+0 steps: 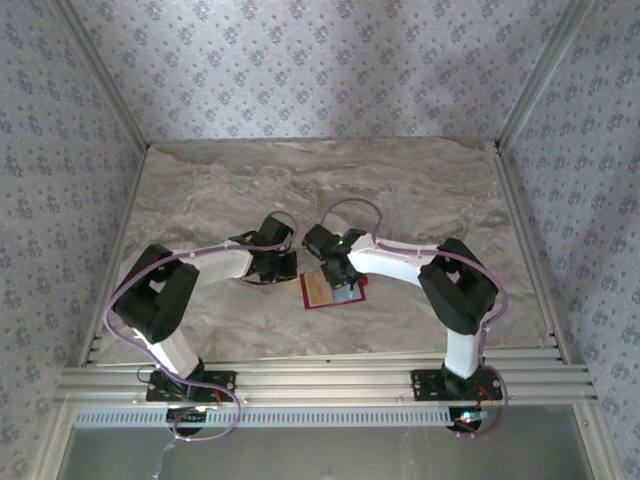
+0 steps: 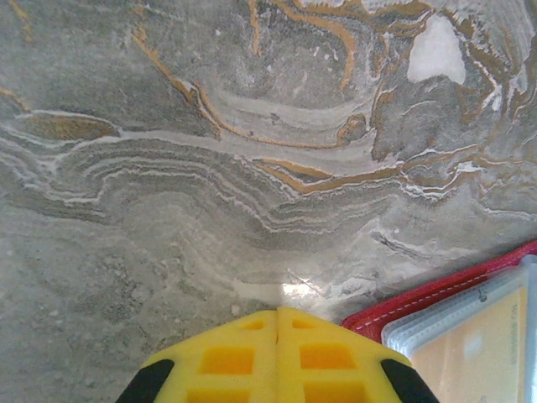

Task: Put the credit cards into the card holder
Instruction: Flip over the card slot in the card holder.

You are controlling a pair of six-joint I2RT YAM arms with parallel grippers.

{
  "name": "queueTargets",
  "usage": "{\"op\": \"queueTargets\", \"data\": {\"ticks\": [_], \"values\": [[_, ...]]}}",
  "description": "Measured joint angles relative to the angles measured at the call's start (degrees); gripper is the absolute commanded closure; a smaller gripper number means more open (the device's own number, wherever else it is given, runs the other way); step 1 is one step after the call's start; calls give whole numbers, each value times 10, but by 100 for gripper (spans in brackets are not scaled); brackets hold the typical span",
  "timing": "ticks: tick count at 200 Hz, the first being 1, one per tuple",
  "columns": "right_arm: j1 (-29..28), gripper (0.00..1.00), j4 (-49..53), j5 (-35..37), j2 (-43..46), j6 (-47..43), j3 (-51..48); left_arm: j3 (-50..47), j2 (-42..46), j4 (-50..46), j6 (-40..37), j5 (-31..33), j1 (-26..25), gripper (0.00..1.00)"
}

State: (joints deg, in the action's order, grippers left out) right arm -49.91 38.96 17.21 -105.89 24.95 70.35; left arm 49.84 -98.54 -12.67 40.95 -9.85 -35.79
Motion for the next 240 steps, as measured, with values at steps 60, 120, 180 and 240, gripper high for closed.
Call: {"op": "queueTargets", "data": {"ticks": [60,120,180,240], "values": [[-11,100,7,10,0,0,14,5,-3,-4,-3,-2,0,100],[-9,95,-22,-107,16,1,30,10,-8,-9,-4,-6,0,100],[25,77,-159,-284,16,42,-7,10,-9,-5,-3,-12,0,100],[43,59,-280,-394,16,103,-90,-11,-8,33,14,-68,25,98]]}}
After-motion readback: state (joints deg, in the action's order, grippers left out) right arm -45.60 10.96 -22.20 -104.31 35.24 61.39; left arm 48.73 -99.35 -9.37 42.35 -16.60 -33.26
